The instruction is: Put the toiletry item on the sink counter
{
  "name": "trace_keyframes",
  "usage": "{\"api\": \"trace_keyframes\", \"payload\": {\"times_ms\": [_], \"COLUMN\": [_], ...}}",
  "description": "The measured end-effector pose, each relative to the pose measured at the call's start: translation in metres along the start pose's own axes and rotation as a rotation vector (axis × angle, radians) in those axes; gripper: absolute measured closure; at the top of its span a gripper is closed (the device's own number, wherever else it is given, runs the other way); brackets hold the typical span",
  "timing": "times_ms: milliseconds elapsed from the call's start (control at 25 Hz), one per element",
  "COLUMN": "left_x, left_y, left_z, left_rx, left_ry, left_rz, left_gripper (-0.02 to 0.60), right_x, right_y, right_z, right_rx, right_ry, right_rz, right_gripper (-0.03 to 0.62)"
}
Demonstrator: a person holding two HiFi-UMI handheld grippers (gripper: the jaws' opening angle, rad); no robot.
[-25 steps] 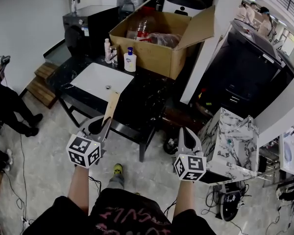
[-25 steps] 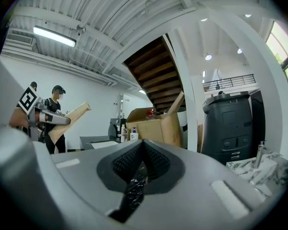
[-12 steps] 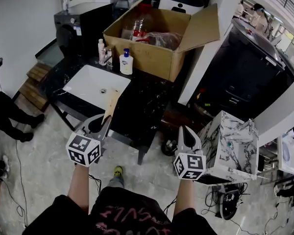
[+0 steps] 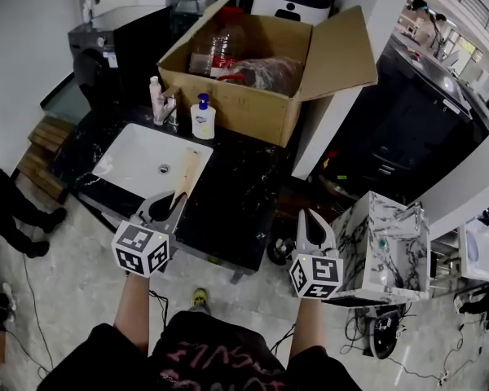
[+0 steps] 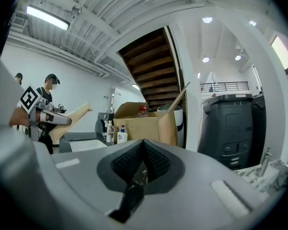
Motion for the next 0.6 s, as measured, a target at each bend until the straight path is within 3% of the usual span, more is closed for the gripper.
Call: {"api": "trace_keyframes", "payload": {"times_ms": [600], "left_x": [0.061], "left_y": [0.051], "left_z": [0.008], "left_rx": [-0.015], "left_ry": [0.018], "left_rz": [-0.167], "left_gripper": [0.549], "right_x": [0.047], "right_y": [0.014], "right_z": [0.011], "right_rx": [-0.023], "right_ry": [0.019], "right_rz": [-0.14], "right_gripper": [0.582]}}
Point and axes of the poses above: the fingertips, and each gripper's own axes: x forward along the fingers, y to its left, z out of its top, the point moved 1 cm from there along -x, backward along the fingers, and after that the axes turned 2 degrees about -y, right-handed, at the moved point
